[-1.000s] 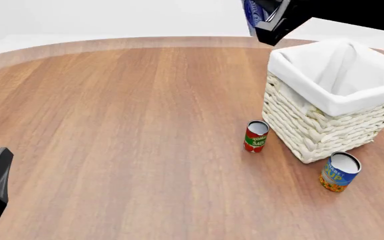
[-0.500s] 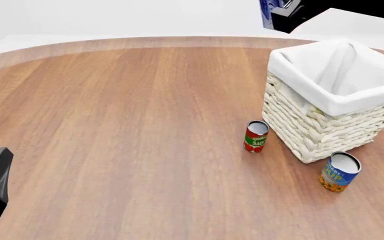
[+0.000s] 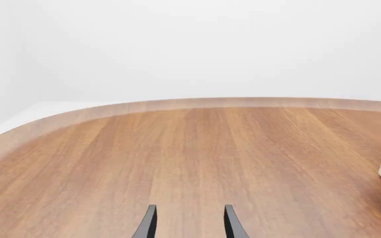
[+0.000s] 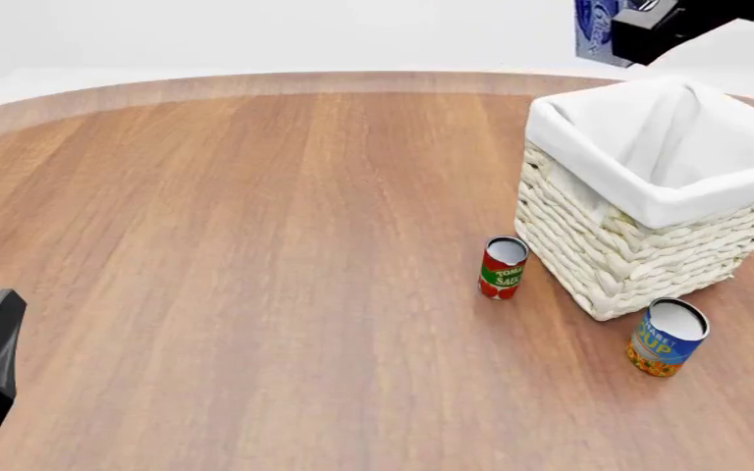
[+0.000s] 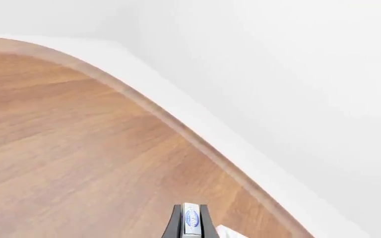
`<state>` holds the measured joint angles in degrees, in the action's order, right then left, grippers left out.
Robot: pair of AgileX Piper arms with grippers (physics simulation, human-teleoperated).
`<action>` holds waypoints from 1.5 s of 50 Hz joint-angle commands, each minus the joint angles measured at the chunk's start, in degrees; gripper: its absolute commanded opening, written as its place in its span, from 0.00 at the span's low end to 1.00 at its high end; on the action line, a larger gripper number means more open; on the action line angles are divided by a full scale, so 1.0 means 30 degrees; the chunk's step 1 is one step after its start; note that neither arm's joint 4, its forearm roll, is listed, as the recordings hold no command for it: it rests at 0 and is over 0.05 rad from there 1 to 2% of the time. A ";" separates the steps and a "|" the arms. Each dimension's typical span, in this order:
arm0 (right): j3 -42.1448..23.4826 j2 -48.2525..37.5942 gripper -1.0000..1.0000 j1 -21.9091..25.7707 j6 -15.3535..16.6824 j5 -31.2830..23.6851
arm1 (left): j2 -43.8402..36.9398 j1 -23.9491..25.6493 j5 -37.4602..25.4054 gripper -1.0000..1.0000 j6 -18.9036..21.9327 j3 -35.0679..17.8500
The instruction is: Pick up the alphabet soup and the cream cheese box, and put them in the basket.
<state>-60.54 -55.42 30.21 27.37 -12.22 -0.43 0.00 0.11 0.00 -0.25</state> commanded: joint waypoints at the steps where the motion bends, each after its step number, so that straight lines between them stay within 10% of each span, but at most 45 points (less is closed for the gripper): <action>1: 0.0432 0.1144 0.00 -0.0768 -0.0629 -0.0333 | 0.0000 0.0000 0.0000 1.00 0.0000 0.0000; 75: -0.0896 -0.0030 0.00 -0.4324 -0.3329 -0.1476 | 0.0000 0.0000 0.0000 1.00 0.0000 0.0000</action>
<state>-62.88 -55.00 18.31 18.36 -16.18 -0.43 0.00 0.11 0.00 -0.25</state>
